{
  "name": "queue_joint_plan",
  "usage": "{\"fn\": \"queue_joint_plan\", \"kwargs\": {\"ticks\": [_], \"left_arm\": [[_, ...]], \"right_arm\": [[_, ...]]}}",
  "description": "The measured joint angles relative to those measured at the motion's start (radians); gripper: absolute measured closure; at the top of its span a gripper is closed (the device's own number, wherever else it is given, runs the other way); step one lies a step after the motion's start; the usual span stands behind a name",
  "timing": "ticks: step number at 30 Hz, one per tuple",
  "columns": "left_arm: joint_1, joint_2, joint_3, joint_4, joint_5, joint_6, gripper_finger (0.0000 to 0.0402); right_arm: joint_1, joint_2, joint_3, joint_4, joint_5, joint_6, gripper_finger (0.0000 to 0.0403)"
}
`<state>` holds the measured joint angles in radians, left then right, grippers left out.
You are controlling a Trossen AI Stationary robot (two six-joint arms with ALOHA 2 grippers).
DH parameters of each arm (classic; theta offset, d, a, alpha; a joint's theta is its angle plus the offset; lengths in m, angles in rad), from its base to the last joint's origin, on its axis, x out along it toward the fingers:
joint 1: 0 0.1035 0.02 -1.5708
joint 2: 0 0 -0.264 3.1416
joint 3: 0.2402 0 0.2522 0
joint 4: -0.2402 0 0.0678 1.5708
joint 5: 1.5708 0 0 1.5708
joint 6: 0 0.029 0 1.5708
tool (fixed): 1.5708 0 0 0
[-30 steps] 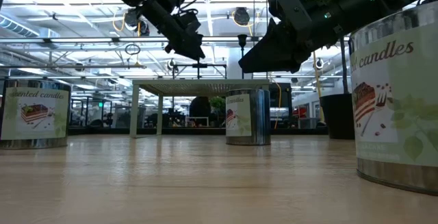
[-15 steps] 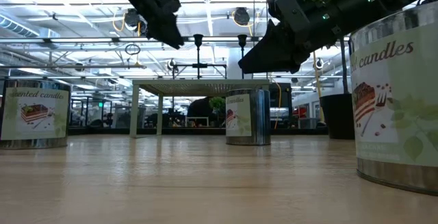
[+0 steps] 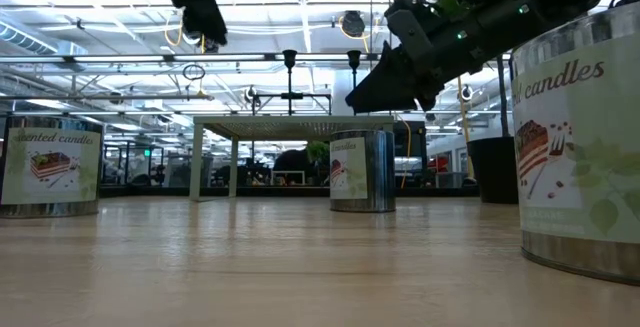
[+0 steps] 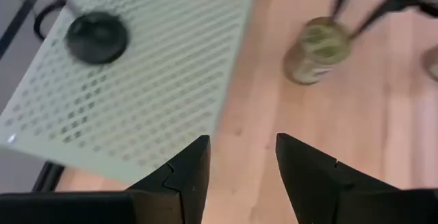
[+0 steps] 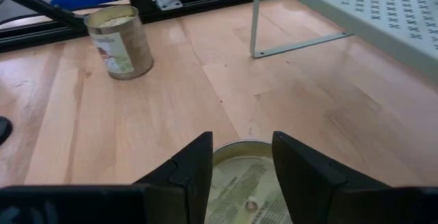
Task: Pick & Place candle stick holders
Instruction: Put the black candle holder on the shelf
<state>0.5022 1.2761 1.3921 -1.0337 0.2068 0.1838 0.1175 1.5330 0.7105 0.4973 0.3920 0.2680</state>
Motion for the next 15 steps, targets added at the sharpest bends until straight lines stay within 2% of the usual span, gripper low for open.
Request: {"fn": "queue_joint_plan", "kwargs": {"ticks": [6, 12, 15], "left_arm": [[-0.181, -0.123, -0.133, 0.086, -0.029, -0.013, 0.0227], [-0.351, -0.291, -0.390, 0.229, -0.033, -0.121, 0.0227], [-0.432, -0.358, -0.525, 0.359, -0.033, -0.171, 0.0227]], "right_arm": [[-0.006, 0.000, 0.000, 0.000, 0.000, 0.000, 0.0261], [-0.006, 0.000, 0.000, 0.000, -0.001, -0.026, 0.0261], [-0.006, 0.000, 0.000, 0.000, -0.001, -0.026, 0.0261]]}}
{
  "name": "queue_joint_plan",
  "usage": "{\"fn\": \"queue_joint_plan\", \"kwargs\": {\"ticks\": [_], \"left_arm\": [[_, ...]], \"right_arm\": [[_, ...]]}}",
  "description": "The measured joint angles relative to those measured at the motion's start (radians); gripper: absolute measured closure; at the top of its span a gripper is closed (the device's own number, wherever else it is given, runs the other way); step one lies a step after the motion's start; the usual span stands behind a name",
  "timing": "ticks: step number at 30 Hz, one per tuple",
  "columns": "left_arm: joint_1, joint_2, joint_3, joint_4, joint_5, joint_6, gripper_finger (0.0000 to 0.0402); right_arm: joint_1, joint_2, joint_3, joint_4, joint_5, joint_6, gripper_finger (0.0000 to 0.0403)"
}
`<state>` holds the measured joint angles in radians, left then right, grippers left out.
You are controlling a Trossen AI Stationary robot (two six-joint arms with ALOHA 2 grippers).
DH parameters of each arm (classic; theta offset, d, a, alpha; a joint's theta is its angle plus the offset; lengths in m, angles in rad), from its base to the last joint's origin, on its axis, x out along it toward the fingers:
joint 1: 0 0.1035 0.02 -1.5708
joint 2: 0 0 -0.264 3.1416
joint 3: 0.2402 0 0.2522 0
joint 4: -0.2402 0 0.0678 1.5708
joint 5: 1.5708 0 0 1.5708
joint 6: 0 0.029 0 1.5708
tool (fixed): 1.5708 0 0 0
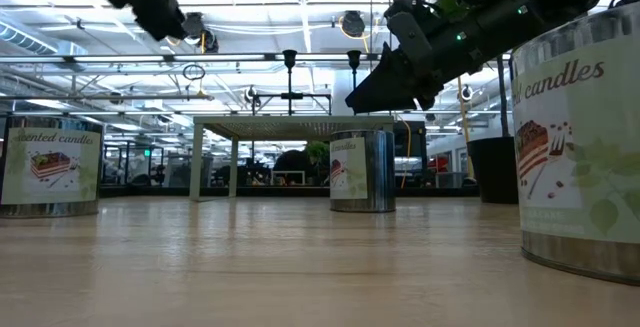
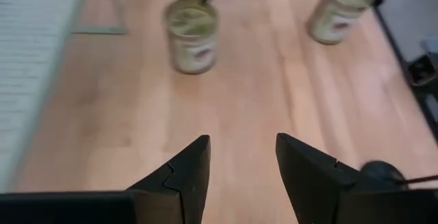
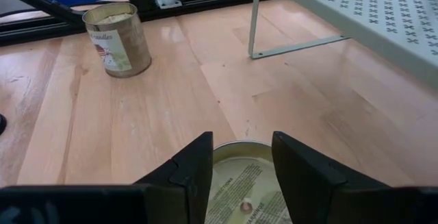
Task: Pick & Place candle stick holders
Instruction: Put the black candle holder on the shelf
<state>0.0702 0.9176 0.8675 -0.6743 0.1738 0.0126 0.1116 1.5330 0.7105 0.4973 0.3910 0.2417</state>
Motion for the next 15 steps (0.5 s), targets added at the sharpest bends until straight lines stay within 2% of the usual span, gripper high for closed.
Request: {"fn": "queue_joint_plan", "kwargs": {"ticks": [7, 15], "left_arm": [[-0.177, -0.035, -0.219, 0.223, 0.010, -0.049, 0.0227], [-0.392, 0.034, -0.324, 0.399, 0.109, 0.012, 0.0227]], "right_arm": [[0.000, 0.000, 0.000, 0.000, 0.000, 0.000, 0.0261], [0.000, 0.000, 0.000, 0.000, 0.000, 0.002, 0.0261]]}}
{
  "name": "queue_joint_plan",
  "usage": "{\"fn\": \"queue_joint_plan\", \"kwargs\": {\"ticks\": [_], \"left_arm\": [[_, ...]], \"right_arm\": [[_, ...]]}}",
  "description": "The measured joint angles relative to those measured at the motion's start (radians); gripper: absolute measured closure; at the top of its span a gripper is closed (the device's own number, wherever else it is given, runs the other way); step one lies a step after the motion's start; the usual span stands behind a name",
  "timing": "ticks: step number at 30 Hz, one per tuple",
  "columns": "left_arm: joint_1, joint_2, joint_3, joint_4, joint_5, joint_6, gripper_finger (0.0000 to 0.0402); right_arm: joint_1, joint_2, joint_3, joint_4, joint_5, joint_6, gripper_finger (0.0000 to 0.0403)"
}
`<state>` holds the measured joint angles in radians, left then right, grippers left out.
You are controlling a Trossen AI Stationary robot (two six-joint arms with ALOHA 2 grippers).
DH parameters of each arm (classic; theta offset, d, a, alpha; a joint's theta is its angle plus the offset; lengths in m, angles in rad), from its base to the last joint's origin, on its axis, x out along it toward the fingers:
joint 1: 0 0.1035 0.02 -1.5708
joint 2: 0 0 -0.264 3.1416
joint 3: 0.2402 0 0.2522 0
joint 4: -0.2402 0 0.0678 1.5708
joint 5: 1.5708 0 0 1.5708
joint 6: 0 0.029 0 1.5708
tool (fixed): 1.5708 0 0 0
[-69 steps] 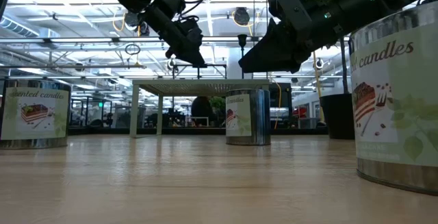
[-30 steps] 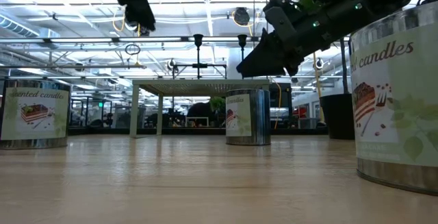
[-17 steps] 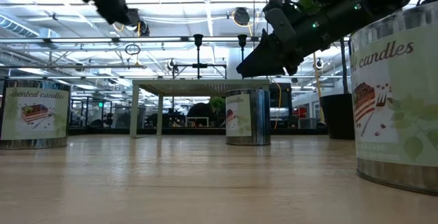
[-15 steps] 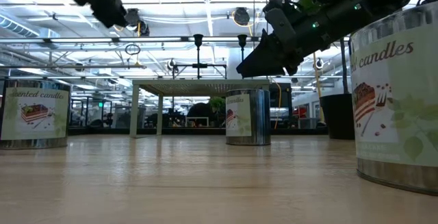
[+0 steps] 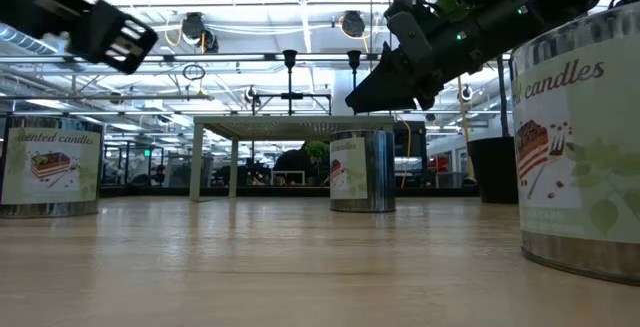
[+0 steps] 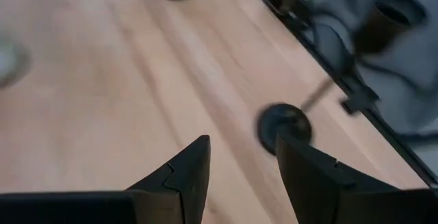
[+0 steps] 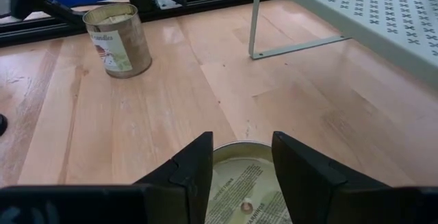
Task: Pick & Place candle stick holders
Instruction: Put the black candle holder on the shelf
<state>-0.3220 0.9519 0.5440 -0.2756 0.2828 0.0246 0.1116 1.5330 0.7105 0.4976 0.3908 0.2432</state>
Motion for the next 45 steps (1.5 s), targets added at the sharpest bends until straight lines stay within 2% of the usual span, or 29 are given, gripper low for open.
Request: {"fn": "queue_joint_plan", "kwargs": {"ticks": [7, 14, 24, 34, 40, 45], "left_arm": [[-0.133, 0.129, -0.005, 0.120, -0.097, -0.006, 0.0227], [-0.234, 0.284, -0.005, 0.212, -0.083, 0.007, 0.0227], [-0.308, 0.436, -0.004, 0.461, -0.082, -0.001, 0.0227], [-0.310, 0.484, -0.004, 0.562, -0.083, -0.011, 0.0227], [-0.308, 0.483, -0.004, 0.589, -0.109, -0.080, 0.0227], [-0.309, 0.483, -0.004, 0.589, -0.109, -0.026, 0.0229]], "right_arm": [[0.000, 0.000, 0.000, 0.000, 0.000, 0.005, 0.0261], [0.000, 0.000, 0.000, 0.000, -0.001, 0.006, 0.0261], [0.000, 0.000, 0.000, 0.000, 0.000, 0.006, 0.0261], [0.000, 0.000, 0.000, 0.000, -0.001, 0.005, 0.0261], [0.000, 0.000, 0.000, 0.000, -0.001, 0.003, 0.0261], [0.000, 0.000, 0.000, 0.000, 0.000, 0.003, 0.0261]]}}
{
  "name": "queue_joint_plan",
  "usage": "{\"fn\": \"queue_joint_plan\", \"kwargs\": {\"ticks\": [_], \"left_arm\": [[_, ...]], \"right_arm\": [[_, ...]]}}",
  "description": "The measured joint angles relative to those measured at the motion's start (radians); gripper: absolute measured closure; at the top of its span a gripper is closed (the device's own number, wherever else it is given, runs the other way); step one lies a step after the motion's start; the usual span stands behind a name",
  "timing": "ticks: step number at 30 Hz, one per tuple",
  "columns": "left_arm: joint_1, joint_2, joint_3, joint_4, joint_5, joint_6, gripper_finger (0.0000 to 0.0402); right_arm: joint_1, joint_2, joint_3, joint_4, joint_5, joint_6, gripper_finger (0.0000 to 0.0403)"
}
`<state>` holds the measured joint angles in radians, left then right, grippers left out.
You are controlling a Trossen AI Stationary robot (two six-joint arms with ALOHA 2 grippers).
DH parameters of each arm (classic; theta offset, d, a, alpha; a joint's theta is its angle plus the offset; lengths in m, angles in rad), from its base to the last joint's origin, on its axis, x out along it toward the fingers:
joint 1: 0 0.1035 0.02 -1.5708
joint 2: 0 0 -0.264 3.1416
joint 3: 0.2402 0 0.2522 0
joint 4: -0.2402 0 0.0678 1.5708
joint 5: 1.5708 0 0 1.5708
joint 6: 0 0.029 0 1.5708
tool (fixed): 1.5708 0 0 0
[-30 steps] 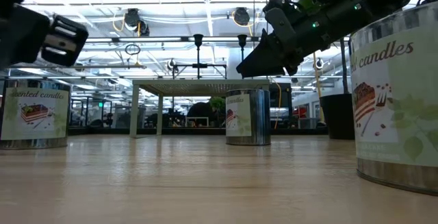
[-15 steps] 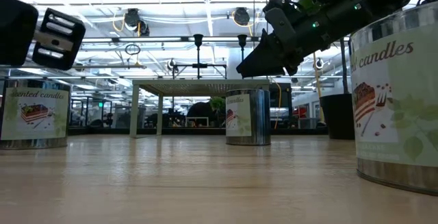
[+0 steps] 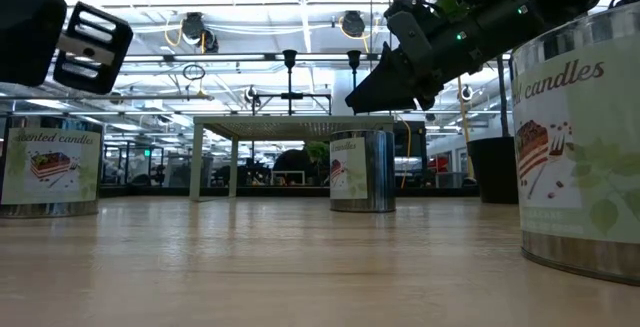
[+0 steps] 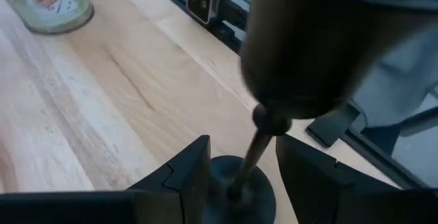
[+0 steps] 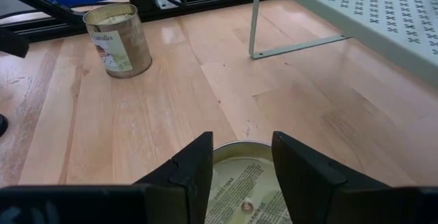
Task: Pick & Place candle stick holders
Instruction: Put the black candle holder on the shelf
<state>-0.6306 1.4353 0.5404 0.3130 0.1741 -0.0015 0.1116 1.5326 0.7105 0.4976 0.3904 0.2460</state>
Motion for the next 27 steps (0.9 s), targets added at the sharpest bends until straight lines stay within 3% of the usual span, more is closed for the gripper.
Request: {"fn": "queue_joint_plan", "kwargs": {"ticks": [4, 11, 17, 20, 27], "left_arm": [[0.000, 0.000, 0.000, -0.001, 0.008, 0.077, 0.0265], [0.009, 0.000, 0.000, -0.002, 0.013, 0.130, 0.0383], [0.028, 0.000, 0.000, 0.038, 0.009, 0.104, 0.0369], [0.056, -0.016, 0.003, 0.061, 0.009, 0.069, 0.0382], [0.158, -0.112, 0.008, 0.075, 0.008, -0.098, 0.0378]], "right_arm": [[0.000, 0.000, 0.000, 0.000, 0.000, 0.000, 0.0261], [0.000, 0.000, 0.000, 0.000, 0.000, 0.000, 0.0261], [0.000, 0.000, 0.000, 0.000, 0.000, 0.000, 0.0261], [0.000, 0.000, 0.000, 0.000, 0.000, 0.000, 0.0261], [0.000, 0.000, 0.000, 0.014, 0.000, 0.001, 0.0261]]}}
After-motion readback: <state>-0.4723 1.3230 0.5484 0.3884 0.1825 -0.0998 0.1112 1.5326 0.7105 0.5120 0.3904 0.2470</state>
